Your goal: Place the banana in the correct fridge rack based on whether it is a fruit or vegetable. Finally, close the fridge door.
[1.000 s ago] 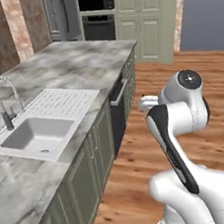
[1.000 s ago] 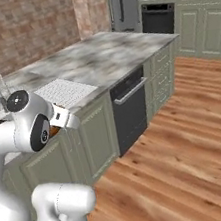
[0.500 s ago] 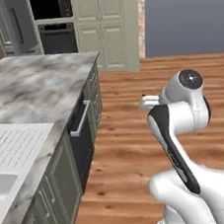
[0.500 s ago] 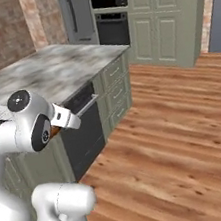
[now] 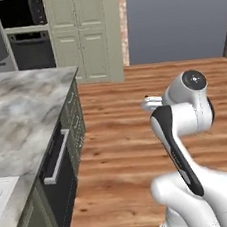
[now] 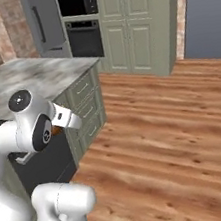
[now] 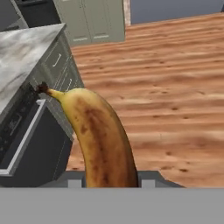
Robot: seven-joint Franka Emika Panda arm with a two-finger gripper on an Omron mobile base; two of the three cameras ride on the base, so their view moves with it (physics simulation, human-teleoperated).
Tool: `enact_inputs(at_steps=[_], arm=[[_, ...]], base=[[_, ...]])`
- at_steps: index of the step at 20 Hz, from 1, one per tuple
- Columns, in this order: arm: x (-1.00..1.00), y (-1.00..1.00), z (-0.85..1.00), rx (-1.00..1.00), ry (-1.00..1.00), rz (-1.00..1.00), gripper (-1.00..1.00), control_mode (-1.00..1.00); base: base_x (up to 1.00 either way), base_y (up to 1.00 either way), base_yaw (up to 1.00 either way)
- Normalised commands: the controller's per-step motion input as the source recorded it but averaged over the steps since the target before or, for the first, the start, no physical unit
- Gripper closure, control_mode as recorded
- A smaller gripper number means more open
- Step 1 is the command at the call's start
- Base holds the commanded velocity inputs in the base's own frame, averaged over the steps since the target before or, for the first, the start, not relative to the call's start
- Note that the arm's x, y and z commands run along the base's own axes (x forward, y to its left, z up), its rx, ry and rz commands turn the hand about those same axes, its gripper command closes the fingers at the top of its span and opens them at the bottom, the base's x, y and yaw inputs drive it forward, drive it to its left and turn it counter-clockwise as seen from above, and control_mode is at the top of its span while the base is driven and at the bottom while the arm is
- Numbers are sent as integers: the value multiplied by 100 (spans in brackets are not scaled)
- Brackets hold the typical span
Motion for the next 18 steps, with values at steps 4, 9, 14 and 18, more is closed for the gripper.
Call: enact_inputs(at_steps=[4,9,14,18], arm=[[0,0,0,0,0,0,100,100],[0,0,0,0,0,0,100,100],[0,0,0,0,0,0,100,100],[0,0,0,0,0,0,100,100]], base=[[100,-46,-13],[100,-46,-1],[100,-62,17],[100,-69,35]])
